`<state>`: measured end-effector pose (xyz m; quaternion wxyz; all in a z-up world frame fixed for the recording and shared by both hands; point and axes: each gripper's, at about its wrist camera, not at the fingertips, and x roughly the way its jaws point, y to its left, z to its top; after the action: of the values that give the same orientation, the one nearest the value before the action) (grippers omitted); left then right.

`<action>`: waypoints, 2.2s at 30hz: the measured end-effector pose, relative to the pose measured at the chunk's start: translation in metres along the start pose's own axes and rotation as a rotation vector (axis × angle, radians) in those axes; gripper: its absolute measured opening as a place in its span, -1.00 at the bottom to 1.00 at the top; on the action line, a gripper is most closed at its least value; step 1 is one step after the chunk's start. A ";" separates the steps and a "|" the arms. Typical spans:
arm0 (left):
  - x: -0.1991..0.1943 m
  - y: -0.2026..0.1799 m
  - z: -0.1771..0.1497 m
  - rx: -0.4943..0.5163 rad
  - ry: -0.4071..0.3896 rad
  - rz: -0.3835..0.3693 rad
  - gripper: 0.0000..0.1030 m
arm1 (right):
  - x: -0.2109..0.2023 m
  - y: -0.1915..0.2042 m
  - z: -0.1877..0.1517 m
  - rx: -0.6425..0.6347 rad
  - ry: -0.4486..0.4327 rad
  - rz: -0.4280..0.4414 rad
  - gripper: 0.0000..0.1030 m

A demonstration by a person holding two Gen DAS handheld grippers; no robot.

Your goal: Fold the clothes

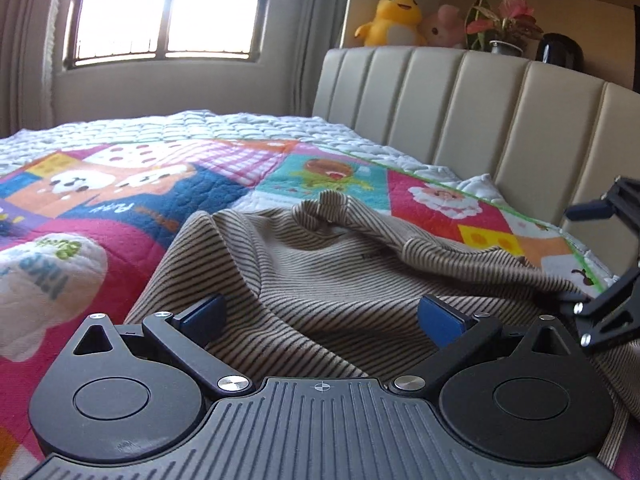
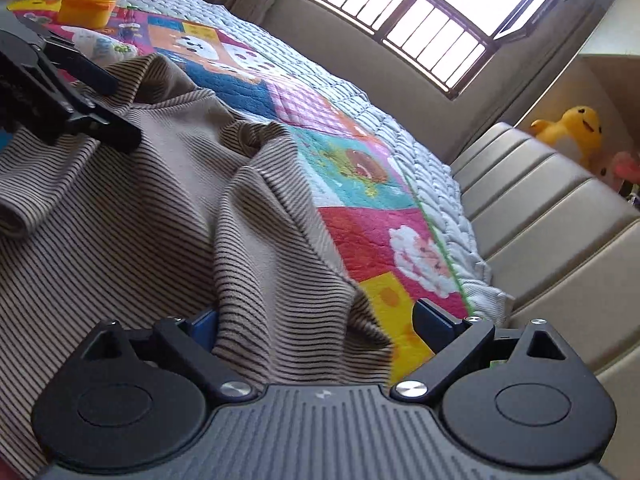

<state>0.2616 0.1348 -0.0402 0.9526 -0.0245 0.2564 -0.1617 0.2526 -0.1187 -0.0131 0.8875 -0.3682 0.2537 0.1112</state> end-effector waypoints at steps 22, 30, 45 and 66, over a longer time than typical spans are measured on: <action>0.008 0.006 -0.002 -0.012 0.041 0.009 1.00 | 0.057 -0.074 -0.003 0.183 0.033 -0.145 0.93; 0.004 0.014 -0.001 0.010 0.047 0.065 1.00 | 0.064 -0.031 0.023 0.111 -0.045 -0.043 0.89; 0.009 0.028 -0.006 0.044 0.086 0.139 1.00 | 0.211 -0.001 0.091 -0.076 0.058 -0.123 0.07; -0.085 -0.028 -0.029 -0.038 0.072 -0.025 1.00 | -0.043 -0.058 -0.161 0.777 0.037 0.210 0.35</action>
<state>0.1698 0.1364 -0.0211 0.9401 -0.0400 0.2932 -0.1692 0.1794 -0.2746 -0.0519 0.9398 0.0206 0.3289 0.0906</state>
